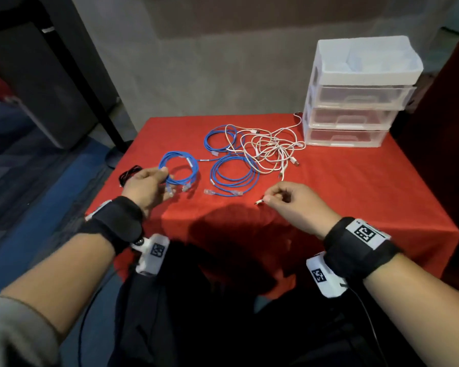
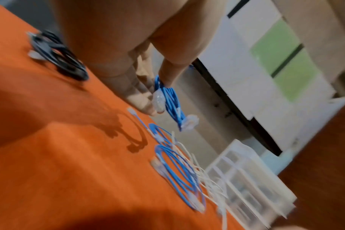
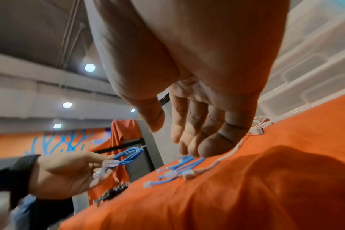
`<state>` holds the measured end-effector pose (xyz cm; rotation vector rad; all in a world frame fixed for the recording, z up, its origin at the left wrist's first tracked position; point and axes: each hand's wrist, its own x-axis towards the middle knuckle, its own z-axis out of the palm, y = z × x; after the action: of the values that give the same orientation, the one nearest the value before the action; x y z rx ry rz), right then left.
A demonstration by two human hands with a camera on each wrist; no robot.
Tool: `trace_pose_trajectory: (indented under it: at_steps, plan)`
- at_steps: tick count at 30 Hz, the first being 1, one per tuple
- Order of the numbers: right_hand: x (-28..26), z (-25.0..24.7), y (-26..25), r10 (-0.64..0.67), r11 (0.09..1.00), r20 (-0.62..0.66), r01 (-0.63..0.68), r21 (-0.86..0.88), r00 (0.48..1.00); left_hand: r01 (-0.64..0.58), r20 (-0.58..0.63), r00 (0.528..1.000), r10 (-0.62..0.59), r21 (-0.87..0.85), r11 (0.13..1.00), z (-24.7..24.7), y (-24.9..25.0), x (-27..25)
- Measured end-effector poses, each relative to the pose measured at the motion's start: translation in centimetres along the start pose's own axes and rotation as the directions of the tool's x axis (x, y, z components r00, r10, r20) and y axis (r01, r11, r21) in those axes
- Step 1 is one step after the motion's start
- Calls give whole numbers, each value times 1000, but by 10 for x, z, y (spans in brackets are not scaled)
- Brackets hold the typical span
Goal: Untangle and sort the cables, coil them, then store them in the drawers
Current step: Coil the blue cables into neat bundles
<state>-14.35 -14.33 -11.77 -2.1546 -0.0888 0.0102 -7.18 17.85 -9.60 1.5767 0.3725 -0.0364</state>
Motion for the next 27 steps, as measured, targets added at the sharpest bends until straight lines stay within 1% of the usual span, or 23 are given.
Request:
trace_pose_trajectory:
  at_steps: [3,5,6,7,8,9,11,12,13,15,18,19,20,22,23,25,27]
  plan:
    - [24,15,2,-38,995,31,40,-92,999,55,-126,991,-50,38,998,-30,3,28]
    - [40,27,0,-74,979,53,83,-187,996,64,-166,986,-33,184,981,-50,-2,48]
    - [48,35,-1,-89,964,64,103,-245,994,83,-199,980,-28,274,958,-60,-7,59]
    - [56,42,-2,-95,948,82,116,-297,992,122,-265,963,-47,274,954,-68,-12,71]
    - [62,50,-4,-82,931,115,117,-345,990,134,-304,951,-56,240,962,-72,-14,76]
    - [68,56,-6,-55,919,149,108,-380,987,125,-339,940,-38,239,963,-73,-19,83]
    - [75,65,-11,21,898,208,73,-434,978,126,-367,930,-34,230,965,-69,-21,87]
    - [78,68,-13,39,876,220,73,-476,975,130,-371,928,-41,218,967,-67,-21,85]
    - [81,71,-13,44,854,219,77,-514,975,112,-383,923,-30,194,975,-70,-30,96]
    - [82,72,-15,37,839,196,76,-539,980,111,-416,909,3,249,962,-64,-26,81]
    - [74,71,-17,19,831,205,99,-547,979,112,-510,852,123,407,907,-55,-21,52]
    - [70,71,-17,-12,832,206,124,-541,978,82,-518,837,178,439,895,-51,-21,42]
    - [66,70,-17,-53,839,201,153,-523,978,19,-516,822,241,448,894,-45,-19,31]
    - [58,62,-23,-166,879,156,218,-424,974,-167,-447,800,401,476,863,-34,-22,18]
    - [53,56,-26,-225,902,113,251,-352,968,-269,-375,793,480,491,829,-26,-23,12]
    - [43,39,-38,-290,941,48,294,-168,956,-427,-178,816,549,453,782,-4,-21,-8]
    - [32,22,-50,-273,961,23,272,57,962,-545,71,826,559,351,761,23,-9,-35]
